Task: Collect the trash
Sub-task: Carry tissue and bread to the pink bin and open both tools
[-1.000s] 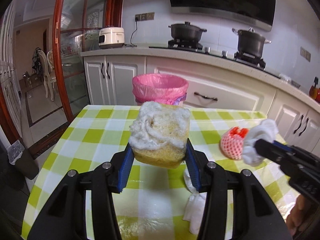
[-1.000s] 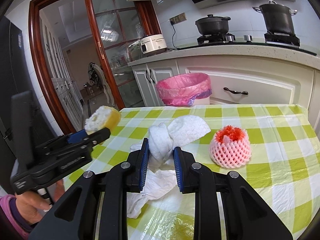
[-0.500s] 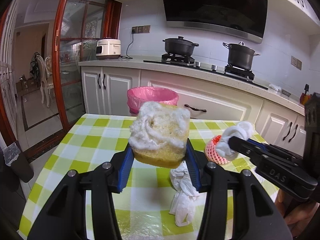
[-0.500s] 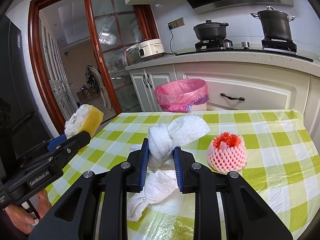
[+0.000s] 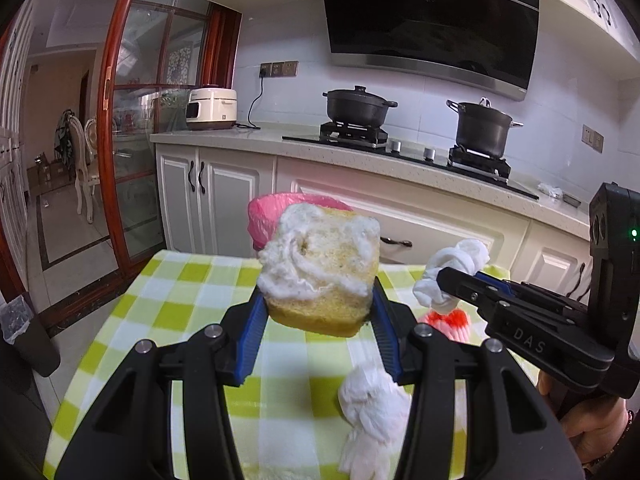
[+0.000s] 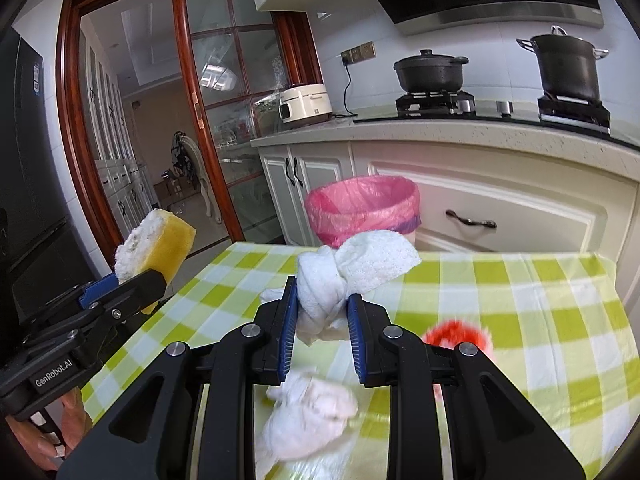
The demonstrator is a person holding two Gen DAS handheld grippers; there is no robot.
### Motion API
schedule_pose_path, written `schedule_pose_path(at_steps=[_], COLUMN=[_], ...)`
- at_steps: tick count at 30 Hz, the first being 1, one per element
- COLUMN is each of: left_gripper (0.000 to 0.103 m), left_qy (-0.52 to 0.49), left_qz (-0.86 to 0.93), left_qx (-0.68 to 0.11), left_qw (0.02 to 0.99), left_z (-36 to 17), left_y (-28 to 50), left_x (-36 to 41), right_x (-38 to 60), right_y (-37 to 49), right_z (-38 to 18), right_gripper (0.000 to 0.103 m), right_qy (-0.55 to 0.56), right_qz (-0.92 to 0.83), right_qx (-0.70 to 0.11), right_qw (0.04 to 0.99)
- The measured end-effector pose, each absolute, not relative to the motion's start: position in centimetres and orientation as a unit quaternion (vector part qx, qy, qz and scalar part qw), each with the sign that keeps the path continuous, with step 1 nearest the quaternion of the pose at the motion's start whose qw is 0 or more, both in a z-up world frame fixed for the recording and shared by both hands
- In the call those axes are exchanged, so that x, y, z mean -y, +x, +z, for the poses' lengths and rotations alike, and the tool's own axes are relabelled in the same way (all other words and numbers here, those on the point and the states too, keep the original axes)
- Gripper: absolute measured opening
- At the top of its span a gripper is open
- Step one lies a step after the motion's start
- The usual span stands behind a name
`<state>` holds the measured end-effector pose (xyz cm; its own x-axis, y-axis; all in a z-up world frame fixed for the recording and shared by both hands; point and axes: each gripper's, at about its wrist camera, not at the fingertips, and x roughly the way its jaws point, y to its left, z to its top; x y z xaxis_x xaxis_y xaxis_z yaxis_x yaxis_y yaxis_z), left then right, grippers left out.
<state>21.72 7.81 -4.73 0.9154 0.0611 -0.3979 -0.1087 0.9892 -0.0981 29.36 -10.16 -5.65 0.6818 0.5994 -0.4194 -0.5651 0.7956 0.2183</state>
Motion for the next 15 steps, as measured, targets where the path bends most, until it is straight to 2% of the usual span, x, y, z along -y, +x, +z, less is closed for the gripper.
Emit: schedule_pose_path(at_steps=[15], left_gripper=[0.048], left_qy=[-0.052], left_qz=[0.054], left_qx=[-0.208], left_qw=[0.975], left_z=[-3.5], left_y=[30.7], left_x=[-11.5], right_x=[8.3], right_y=[36.7], right_z=[-3.4], right_gripper=[0.024], right_qy=[0.009], right_qz=[0.329], right_qx=[-0.226], right_qw=[0.917])
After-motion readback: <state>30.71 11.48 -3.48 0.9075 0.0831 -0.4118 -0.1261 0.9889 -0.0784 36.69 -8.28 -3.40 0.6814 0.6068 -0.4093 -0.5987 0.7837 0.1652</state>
